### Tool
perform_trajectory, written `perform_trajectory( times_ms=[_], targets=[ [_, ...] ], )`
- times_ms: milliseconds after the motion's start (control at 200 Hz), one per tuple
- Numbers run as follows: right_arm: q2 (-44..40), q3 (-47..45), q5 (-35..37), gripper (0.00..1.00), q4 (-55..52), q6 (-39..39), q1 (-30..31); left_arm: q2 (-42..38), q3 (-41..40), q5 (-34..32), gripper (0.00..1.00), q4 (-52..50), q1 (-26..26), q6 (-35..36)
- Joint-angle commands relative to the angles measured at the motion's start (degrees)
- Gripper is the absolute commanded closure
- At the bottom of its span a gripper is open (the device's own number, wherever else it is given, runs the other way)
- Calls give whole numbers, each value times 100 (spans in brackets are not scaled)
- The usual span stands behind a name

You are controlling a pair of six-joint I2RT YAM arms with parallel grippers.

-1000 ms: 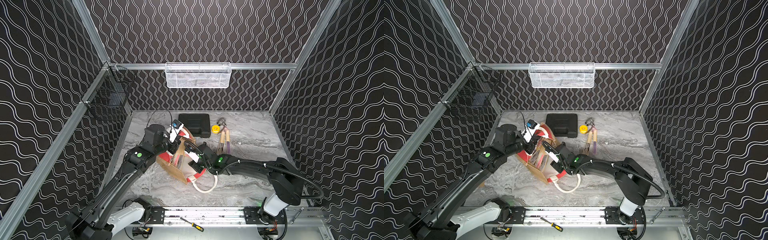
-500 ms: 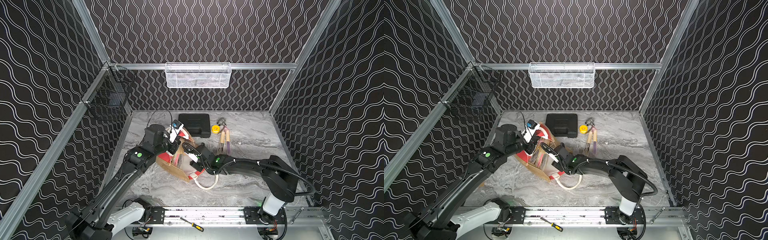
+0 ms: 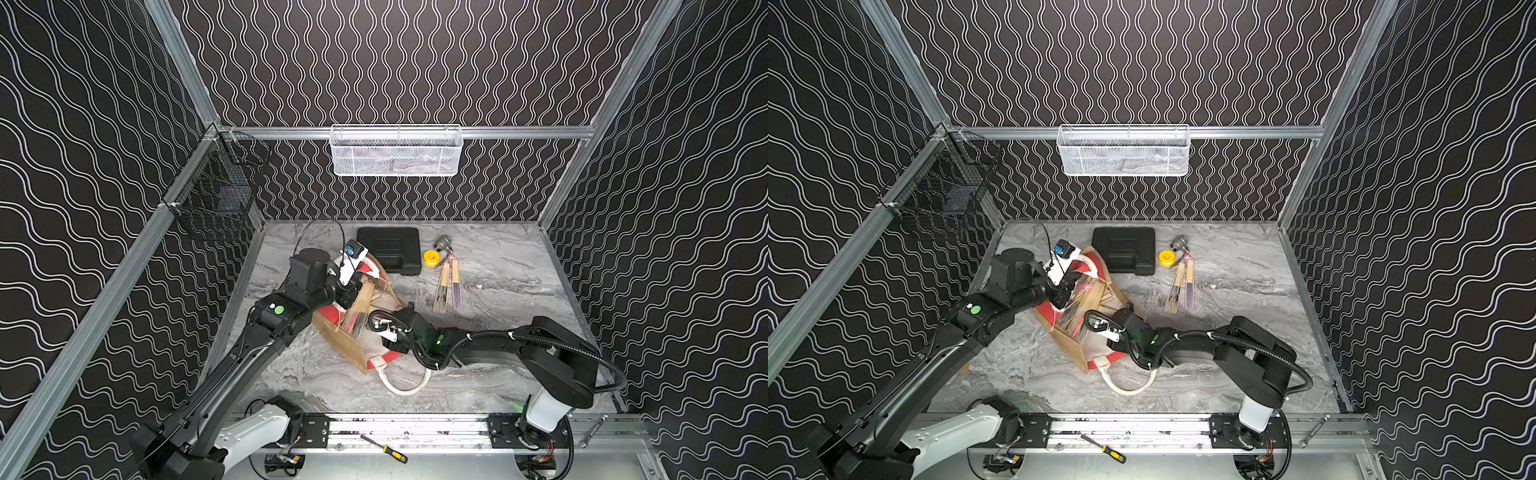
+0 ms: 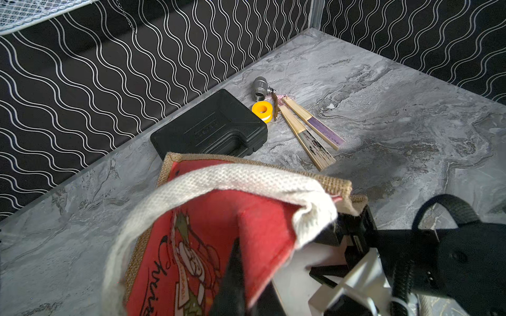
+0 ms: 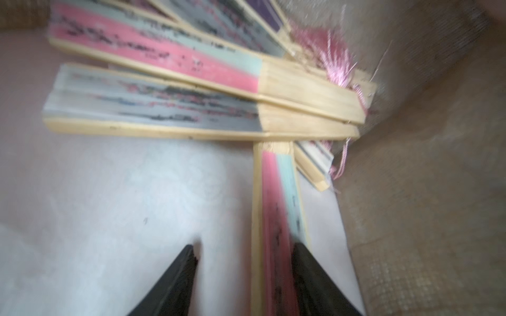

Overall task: Take out the folding fans from the tote bags
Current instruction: Pick up the folding fan from the canvas bag.

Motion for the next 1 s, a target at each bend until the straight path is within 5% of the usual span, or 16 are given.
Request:
perform_trajectory(
  times_ms=[0,440,996],
  targets=[
    [149,154,21,40,477,-270,-57,11,25,110,100,322,-3,-61],
    [922,1129,-666,41,-657,663,-596,3,16,97,100,321,-22,-40],
    [829,1588,-1182,64,-1839,2434,-594,-6,-2,62,100,330,-60,-17]
  ],
)
